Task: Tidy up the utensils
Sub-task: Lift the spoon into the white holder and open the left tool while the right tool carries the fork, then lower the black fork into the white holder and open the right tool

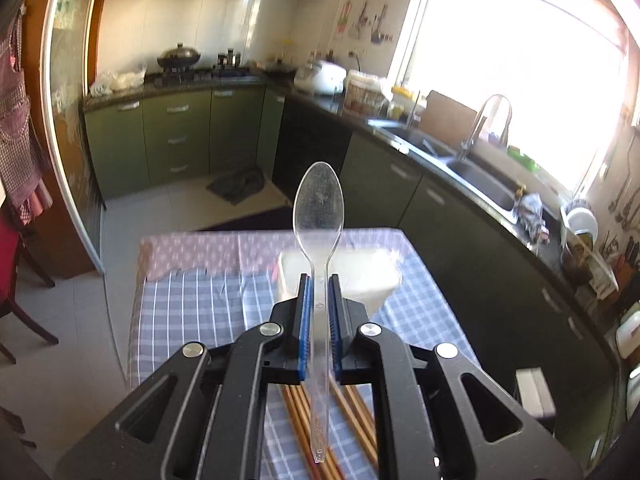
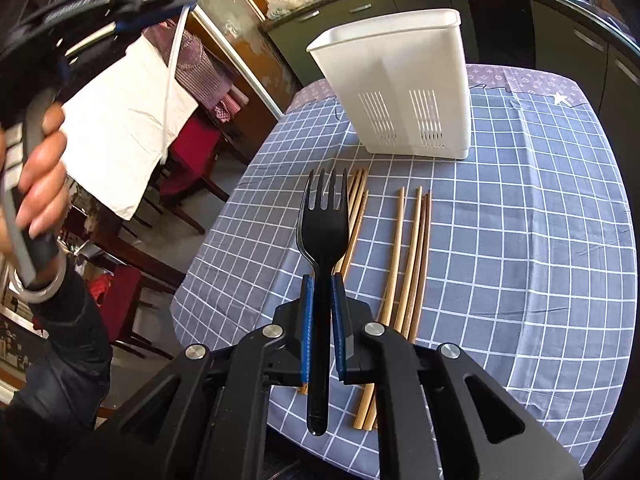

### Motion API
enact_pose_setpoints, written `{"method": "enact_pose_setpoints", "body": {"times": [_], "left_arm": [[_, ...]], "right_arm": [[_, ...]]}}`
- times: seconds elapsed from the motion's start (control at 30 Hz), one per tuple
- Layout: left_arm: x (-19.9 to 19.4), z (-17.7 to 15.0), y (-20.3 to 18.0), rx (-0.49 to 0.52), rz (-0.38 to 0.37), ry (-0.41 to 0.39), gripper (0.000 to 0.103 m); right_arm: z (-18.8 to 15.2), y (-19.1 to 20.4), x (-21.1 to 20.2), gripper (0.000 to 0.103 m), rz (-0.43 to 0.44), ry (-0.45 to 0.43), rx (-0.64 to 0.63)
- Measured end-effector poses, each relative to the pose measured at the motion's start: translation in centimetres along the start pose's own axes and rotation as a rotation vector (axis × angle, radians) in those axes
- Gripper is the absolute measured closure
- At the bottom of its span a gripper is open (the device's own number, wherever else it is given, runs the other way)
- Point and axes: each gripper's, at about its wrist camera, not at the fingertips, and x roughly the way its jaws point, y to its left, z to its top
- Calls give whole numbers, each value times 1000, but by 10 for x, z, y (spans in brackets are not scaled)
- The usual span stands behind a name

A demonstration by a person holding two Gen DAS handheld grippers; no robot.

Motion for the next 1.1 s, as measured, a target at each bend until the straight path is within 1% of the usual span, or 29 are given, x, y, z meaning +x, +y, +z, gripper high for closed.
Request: {"method": "enact_pose_setpoints", "body": {"times": [0.07,0.13,0.17,0.23,0.3,0.33,0.43,0.53,0.63,0.7,0.73,0.8,0.83,0.87,1.0,1.1], "left_arm": [[11,21,-9,8,6,-87,94],[27,35,-18,20,21,-160,94],[37,39,-21,29,34,-191,94],[57,45,-25,45,49,-239,94],[77,46,-27,57,62,-261,94],[87,46,-28,61,65,-265,94],[110,40,-27,76,79,-276,94],[125,28,-25,82,88,-274,94],[133,13,-22,103,100,-256,94],[135,5,-17,101,99,-233,94],[136,2,-16,98,98,-216,91],[133,-5,-9,94,90,-203,82],[130,-7,-7,94,89,-198,73],[128,-9,-7,99,90,-193,71],[113,-12,-6,112,74,-186,71],[91,-16,-8,112,56,-195,71]], "right_arm": [[-5,-6,-5,93,33,-18,8],[-10,-9,-8,93,61,-30,18],[-13,-14,-17,93,70,-41,20],[-13,-21,-20,93,79,-65,23],[-13,-24,-27,93,84,-91,24],[-14,-27,-38,93,89,-104,26],[-10,-32,-49,93,87,-145,20],[-2,-33,-64,93,78,-190,8],[9,-31,-77,93,70,-232,-5],[19,-28,-85,93,66,-261,-16],[25,-26,-88,93,61,-278,-23],[39,-22,-95,93,48,-319,-34],[47,-19,-98,93,32,-340,-44],[55,-16,-102,93,11,-362,-52],[97,-10,-106,93,-74,-451,-73],[132,-4,-108,93,-109,-526,-86]]}}
